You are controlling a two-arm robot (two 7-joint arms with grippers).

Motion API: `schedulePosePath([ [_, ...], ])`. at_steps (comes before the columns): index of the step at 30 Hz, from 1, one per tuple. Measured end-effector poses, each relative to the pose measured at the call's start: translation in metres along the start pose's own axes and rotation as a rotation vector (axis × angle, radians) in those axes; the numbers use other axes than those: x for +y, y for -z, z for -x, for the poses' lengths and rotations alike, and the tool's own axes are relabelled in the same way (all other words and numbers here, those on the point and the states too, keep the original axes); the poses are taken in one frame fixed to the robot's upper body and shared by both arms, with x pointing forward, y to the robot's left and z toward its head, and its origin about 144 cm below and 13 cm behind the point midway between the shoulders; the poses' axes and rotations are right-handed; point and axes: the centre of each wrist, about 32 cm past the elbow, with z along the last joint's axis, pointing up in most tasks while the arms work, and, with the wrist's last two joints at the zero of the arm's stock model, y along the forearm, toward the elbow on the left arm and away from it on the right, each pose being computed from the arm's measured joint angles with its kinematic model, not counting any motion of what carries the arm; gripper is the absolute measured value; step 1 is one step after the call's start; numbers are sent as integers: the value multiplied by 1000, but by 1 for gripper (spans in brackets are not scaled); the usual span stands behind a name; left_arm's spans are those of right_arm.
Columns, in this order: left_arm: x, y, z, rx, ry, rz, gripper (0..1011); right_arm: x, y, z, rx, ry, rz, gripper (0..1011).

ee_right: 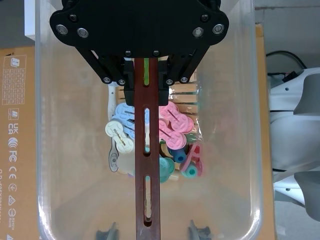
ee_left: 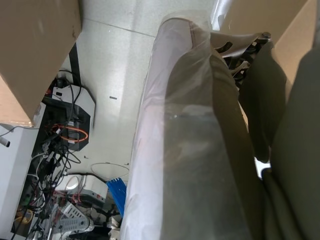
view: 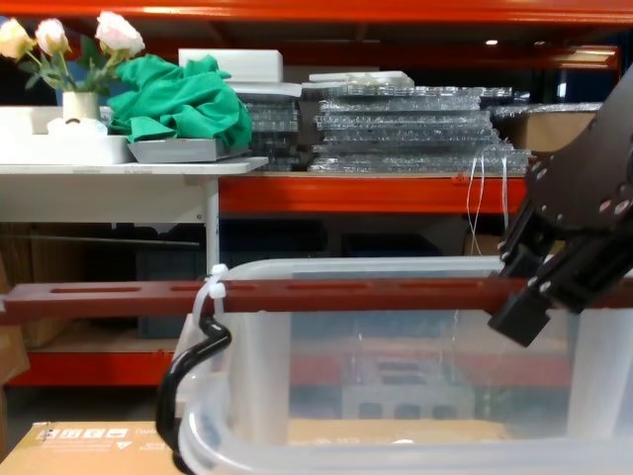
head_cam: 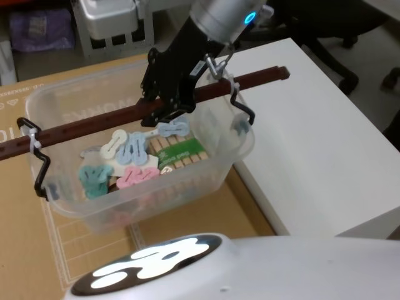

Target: Use one hand to grasp the basket and place it at the designated location.

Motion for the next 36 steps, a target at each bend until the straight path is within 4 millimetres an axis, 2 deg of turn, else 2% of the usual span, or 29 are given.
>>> schedulePosePath([
  [18,0,0,0,0,0,0,0,45,-10,6,-11,4,17,240],
  [25,0,0,0,0,0,0,0,54,-12,6,-6,1,10,240],
  [36,0,0,0,0,0,0,0,81,-12,8,27,-24,-8,240],
])
